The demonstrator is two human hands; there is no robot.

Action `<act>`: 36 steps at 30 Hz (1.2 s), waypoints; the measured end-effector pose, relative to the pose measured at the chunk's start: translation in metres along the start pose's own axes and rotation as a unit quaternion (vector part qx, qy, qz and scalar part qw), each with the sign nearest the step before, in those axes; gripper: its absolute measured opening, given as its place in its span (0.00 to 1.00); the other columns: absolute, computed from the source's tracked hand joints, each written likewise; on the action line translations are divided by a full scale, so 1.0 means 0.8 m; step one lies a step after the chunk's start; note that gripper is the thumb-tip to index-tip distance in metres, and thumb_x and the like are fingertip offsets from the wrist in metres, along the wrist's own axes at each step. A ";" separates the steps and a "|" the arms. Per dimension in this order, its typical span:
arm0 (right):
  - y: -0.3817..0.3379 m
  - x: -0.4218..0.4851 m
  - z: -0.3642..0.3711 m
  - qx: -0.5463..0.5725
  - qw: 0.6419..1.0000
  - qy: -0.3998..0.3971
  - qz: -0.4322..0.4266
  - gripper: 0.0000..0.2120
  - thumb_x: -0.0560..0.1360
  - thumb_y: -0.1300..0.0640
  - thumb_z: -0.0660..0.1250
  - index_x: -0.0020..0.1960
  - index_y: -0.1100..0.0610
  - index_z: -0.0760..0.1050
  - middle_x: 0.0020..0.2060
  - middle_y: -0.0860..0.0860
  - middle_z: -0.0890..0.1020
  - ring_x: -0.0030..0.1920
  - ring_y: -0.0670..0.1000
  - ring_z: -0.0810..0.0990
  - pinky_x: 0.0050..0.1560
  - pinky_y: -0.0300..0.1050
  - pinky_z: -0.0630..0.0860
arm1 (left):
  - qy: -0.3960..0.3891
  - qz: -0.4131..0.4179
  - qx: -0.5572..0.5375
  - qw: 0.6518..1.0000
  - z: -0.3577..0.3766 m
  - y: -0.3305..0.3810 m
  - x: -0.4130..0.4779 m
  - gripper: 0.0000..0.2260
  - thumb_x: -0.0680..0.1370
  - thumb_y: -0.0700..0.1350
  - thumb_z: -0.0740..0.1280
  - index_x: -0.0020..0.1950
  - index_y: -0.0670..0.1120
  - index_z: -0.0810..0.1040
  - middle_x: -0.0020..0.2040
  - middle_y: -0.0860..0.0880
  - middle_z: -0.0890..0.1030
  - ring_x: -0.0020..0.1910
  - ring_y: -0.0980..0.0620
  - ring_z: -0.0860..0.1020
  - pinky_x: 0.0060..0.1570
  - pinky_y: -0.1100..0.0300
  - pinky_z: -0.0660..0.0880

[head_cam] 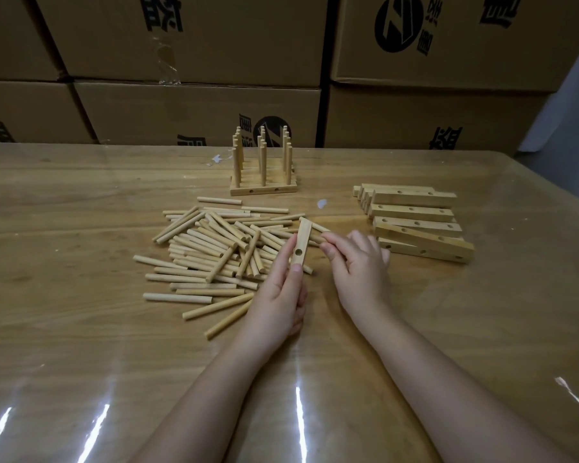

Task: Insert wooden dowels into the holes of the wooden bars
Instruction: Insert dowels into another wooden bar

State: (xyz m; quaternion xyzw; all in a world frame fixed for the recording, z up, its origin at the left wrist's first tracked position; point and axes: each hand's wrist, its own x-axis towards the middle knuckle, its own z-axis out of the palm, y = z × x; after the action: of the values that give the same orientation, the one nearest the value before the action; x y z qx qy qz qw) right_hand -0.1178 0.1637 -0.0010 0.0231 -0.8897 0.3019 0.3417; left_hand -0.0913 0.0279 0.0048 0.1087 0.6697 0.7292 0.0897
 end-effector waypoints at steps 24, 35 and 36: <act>-0.004 -0.003 -0.004 -0.064 0.998 0.007 -0.019 0.10 0.74 0.56 0.63 0.49 0.53 0.82 0.37 0.50 0.80 0.40 0.55 0.75 0.45 0.47 0.58 | 0.036 0.040 0.122 0.991 -0.001 -0.015 0.005 0.18 0.82 0.49 0.55 0.59 0.76 0.60 0.29 0.51 0.67 0.27 0.54 0.65 0.27 0.60 0.62; -0.001 -0.003 -0.008 -0.060 0.998 -0.016 -0.011 0.12 0.75 0.55 0.59 0.47 0.51 0.82 0.40 0.46 0.82 0.41 0.52 0.76 0.43 0.46 0.56 | 0.027 0.020 0.166 0.986 0.000 -0.018 0.006 0.20 0.82 0.51 0.55 0.71 0.69 0.59 0.41 0.47 0.81 0.41 0.46 0.80 0.41 0.43 0.73; -0.001 -0.003 -0.008 -0.057 0.998 -0.021 -0.007 0.12 0.76 0.55 0.58 0.47 0.51 0.81 0.41 0.46 0.82 0.41 0.52 0.76 0.44 0.46 0.56 | 0.026 0.014 0.171 0.985 0.002 -0.016 0.005 0.20 0.82 0.51 0.55 0.72 0.66 0.58 0.55 0.39 0.80 0.54 0.36 0.78 0.51 0.35 0.72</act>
State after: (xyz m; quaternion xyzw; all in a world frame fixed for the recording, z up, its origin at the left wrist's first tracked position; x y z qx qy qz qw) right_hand -0.1118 0.1662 0.0019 0.0161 -0.9124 0.2479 0.3254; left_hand -0.0953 0.0316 -0.0080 0.1128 0.7852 0.6074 0.0423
